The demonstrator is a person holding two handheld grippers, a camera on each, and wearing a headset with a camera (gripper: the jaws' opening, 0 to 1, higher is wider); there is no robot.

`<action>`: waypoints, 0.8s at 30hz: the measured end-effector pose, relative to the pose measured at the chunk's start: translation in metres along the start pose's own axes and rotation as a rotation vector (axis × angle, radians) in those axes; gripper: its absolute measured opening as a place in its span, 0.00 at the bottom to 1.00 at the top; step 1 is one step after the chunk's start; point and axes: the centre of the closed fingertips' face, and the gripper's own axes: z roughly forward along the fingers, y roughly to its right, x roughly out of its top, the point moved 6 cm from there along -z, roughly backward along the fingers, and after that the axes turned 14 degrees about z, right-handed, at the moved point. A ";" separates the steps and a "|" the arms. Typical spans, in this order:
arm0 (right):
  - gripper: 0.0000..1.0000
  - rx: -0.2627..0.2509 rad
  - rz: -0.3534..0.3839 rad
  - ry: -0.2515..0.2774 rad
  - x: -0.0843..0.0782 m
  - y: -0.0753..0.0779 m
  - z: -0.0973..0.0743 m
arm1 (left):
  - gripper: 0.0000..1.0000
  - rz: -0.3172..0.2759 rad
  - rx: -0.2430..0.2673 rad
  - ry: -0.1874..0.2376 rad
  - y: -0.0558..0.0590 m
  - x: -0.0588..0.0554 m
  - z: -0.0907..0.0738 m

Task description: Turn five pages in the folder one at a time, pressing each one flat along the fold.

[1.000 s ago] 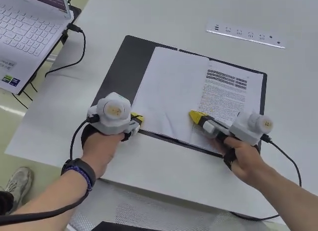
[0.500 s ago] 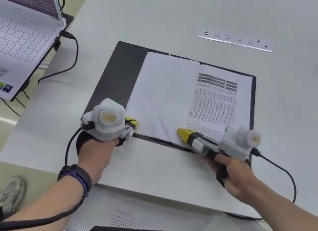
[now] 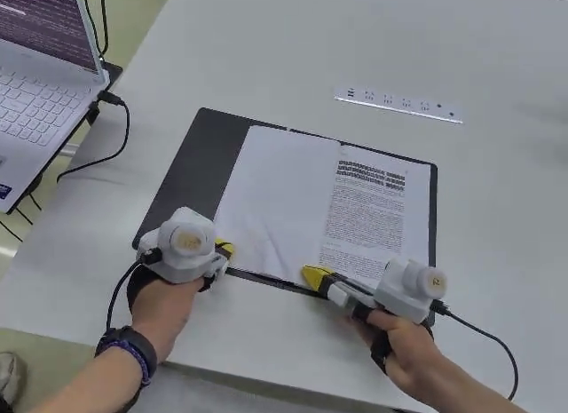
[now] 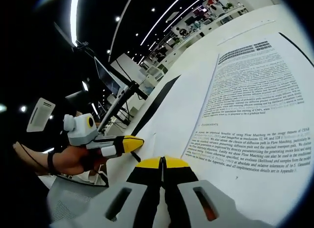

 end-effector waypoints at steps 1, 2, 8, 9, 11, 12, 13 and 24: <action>0.00 -0.001 0.006 0.001 0.000 0.000 0.000 | 0.00 0.001 0.000 -0.006 0.000 0.001 0.000; 0.00 -0.004 0.018 0.001 0.000 0.000 0.000 | 0.00 0.005 0.002 -0.015 0.001 0.001 0.000; 0.00 -0.021 0.085 0.015 0.000 -0.001 -0.001 | 0.02 0.009 0.002 -0.053 0.006 0.002 -0.003; 0.00 -0.023 0.100 0.020 0.000 -0.001 -0.002 | 0.05 0.005 -0.004 -0.056 0.007 0.003 -0.004; 0.00 -0.030 0.104 0.028 -0.001 -0.002 -0.005 | 0.10 0.001 -0.011 -0.058 0.009 0.005 -0.006; 0.00 -0.041 0.074 0.035 -0.001 -0.003 -0.007 | 0.13 0.001 -0.011 -0.057 0.010 0.007 -0.008; 0.00 -0.047 0.060 0.034 -0.001 -0.004 -0.009 | 0.14 -0.008 -0.008 -0.050 0.011 0.010 -0.012; 0.25 -0.140 -0.128 0.018 0.005 -0.006 -0.056 | 0.24 -0.047 0.017 0.009 0.015 0.023 -0.045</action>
